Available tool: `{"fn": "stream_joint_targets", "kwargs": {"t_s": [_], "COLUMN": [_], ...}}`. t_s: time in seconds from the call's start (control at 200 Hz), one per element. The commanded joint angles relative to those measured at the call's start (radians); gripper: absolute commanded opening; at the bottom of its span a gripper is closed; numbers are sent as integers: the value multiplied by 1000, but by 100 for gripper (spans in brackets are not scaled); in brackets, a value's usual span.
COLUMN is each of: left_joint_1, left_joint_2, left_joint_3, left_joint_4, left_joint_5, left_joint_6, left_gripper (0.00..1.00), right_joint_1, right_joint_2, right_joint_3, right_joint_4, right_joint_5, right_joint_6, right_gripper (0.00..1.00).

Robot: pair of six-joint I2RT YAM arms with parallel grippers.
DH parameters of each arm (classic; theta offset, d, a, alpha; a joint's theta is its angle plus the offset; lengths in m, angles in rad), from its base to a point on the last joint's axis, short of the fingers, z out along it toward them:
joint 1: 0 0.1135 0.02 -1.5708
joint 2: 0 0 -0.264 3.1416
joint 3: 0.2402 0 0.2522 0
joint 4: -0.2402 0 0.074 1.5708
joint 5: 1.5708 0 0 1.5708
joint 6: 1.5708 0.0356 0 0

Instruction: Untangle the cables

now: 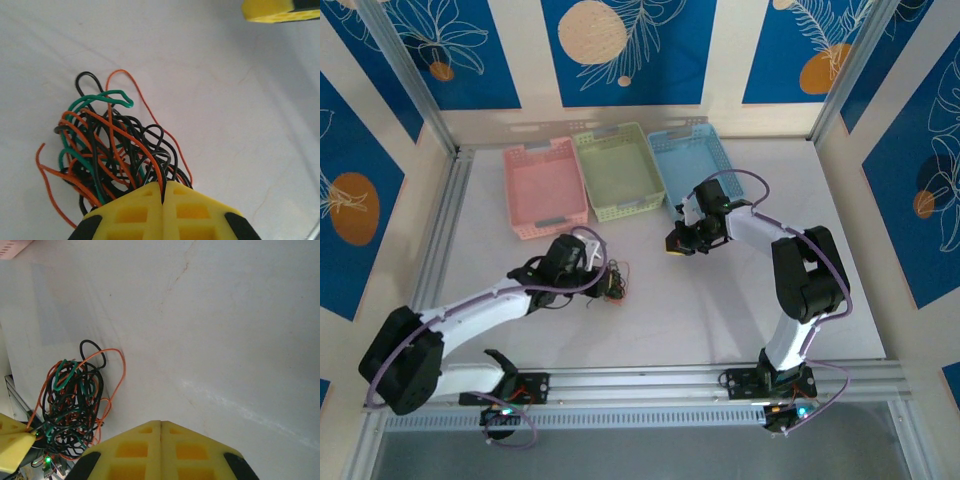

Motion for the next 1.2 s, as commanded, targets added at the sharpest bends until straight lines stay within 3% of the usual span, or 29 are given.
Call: {"fn": "stream_joint_targets", "kwargs": {"t_s": [0.0, 0.1, 0.28, 0.415, 0.55, 0.67, 1.045, 1.195], "left_joint_1": [-13, -29, -34, -34, -34, -34, -56, -61], "left_joint_2": [60, 113, 79, -25, -114, -146, 37, 92], "left_joint_3": [31, 86, 86, 53, 1, -68, -49, -24], "left_joint_4": [154, 141, 74, -23, -126, -133, -48, -50], "left_joint_5": [124, 121, 66, 7, -62, -22, 42, 55], "left_joint_6": [-52, -37, -5, 18, 4, -30, -12, -2], "left_gripper": [3, 9, 51, 67, 69, 70, 62, 54], "right_joint_1": [2, 2, 2, 6, 7, 7, 10, 11], "right_joint_2": [-29, -30, -32, -28, -27, -22, -14, -12], "right_joint_3": [-13, -16, -18, -13, -12, -7, 0, 2], "right_joint_4": [-5, -4, -2, -4, -6, -9, -16, -18], "right_joint_5": [-20, -20, -20, -20, -19, -19, -21, -20], "right_joint_6": [1, 1, 1, 0, -1, -2, -4, -7], "right_gripper": [1, 2, 2, 2, 2, 2, 2, 2]}}
